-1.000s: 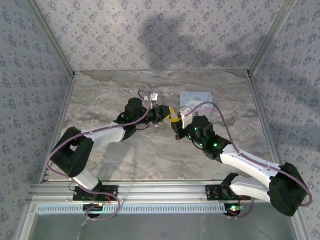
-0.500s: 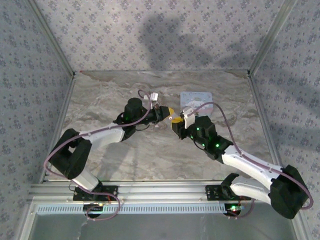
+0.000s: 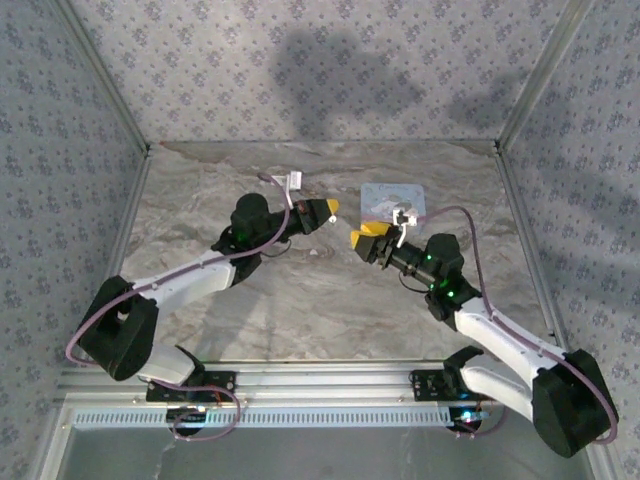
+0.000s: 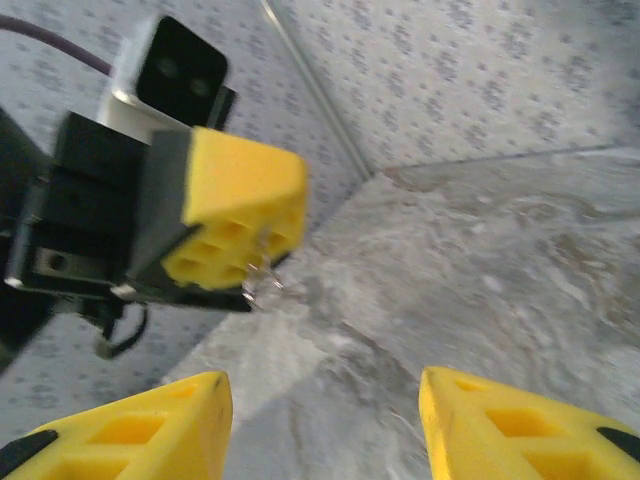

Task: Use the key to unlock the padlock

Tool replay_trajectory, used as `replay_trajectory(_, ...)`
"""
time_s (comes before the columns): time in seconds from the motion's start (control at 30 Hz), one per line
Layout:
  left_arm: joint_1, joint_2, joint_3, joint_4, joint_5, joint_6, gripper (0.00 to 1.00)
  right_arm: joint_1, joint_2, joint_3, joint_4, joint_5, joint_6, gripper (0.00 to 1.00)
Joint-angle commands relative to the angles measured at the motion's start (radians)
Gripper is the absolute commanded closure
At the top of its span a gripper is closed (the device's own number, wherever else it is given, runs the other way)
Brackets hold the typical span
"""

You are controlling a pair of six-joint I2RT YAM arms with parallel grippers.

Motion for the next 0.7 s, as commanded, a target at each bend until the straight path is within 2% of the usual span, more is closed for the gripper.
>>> replay_trajectory(0.0,-0.012,-0.019,-0.010,0.066,-0.013,0.021,1.00,0.006,0.046,0.035,0.152,-0.077,0.109,0.47)
replay_trajectory(0.37,-0.018,-0.008,-0.006,0.063,-0.014,0.013,1.00,0.053,0.174,0.099,0.236,-0.079,0.140,0.51)
replay_trajectory(0.67,-0.018,-0.006,-0.004,0.059,-0.014,0.014,1.00,0.063,0.239,0.134,0.251,-0.064,0.157,0.61)
